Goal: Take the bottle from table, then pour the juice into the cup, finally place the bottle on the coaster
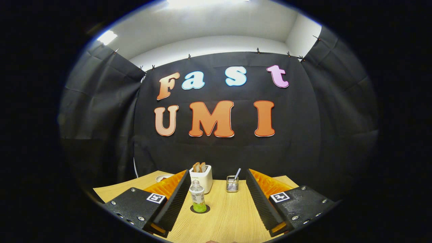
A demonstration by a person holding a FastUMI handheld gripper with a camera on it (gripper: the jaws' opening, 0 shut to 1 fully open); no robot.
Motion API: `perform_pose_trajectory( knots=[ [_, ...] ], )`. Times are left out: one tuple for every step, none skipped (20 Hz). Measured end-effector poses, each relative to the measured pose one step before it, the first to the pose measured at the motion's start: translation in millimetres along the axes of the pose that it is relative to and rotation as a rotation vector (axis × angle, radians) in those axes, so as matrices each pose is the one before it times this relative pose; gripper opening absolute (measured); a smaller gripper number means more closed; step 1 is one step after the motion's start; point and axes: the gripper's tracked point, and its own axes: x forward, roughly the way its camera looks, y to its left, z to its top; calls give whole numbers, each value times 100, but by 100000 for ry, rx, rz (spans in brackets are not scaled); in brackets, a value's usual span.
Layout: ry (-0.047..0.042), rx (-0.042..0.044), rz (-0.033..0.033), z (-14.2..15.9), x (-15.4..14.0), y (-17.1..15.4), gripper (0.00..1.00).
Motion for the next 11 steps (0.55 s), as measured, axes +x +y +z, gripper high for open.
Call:
perform_pose_trajectory(
  knots=[
    [-894,-131,-26,211,-230,-101,97],
    [-836,148,-397,276,-320,-125,97],
    [-668,390,-275,281,-222,-124,97],
    [-590,544,-265,255,-191,-56,97],
    [-444,691,96,201,-194,7,97],
    [-772,429,359,342,-279,102,97],
    [-861,333,-2,353,-144,20,97],
    [-725,-96,-24,277,-164,-7,97],
    [-574,-114,-422,254,-67,-88,97],
    [-428,-102,-437,203,-166,-116,97],
    [-610,326,-130,241,-57,28,97]
  ],
)
